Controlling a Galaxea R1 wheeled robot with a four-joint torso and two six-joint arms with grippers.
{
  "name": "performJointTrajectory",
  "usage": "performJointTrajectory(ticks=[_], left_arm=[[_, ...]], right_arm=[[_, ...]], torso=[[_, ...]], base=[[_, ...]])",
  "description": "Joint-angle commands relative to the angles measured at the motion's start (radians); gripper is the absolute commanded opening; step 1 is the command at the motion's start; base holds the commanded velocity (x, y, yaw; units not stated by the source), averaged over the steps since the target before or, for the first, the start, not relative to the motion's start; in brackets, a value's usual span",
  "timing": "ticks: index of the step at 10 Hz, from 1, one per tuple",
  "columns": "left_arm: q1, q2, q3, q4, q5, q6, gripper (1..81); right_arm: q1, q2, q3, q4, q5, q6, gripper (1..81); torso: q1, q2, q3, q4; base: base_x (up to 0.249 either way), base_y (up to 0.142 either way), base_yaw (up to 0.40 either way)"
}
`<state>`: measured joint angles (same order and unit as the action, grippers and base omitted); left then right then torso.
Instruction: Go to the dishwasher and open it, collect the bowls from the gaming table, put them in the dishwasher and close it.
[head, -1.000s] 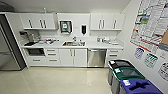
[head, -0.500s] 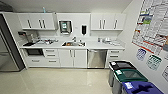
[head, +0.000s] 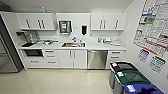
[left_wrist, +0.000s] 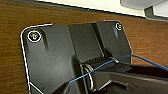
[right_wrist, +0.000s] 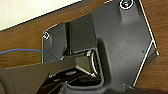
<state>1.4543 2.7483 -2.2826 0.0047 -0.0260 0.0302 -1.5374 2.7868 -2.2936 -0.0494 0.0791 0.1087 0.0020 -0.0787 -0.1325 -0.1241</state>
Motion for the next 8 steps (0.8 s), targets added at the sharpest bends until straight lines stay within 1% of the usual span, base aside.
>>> performJointTrajectory(ticks=[1,8], left_arm=[[-0.045,-0.019,0.017,0.000,0.052,0.005,81.1],[-0.045,-0.016,0.017,-0.002,0.052,0.005,81.1]], right_arm=[[0.039,-0.014,0.019,-0.012,-0.053,-0.003,81.1],[0.039,-0.014,0.022,-0.012,-0.053,-0.001,81.1]], torso=[[0.000,0.000,0.000,0.000],[0.000,0.000,0.000,0.000]], base=[[0.107,0.000,0.000],[0.107,0.000,0.000]])
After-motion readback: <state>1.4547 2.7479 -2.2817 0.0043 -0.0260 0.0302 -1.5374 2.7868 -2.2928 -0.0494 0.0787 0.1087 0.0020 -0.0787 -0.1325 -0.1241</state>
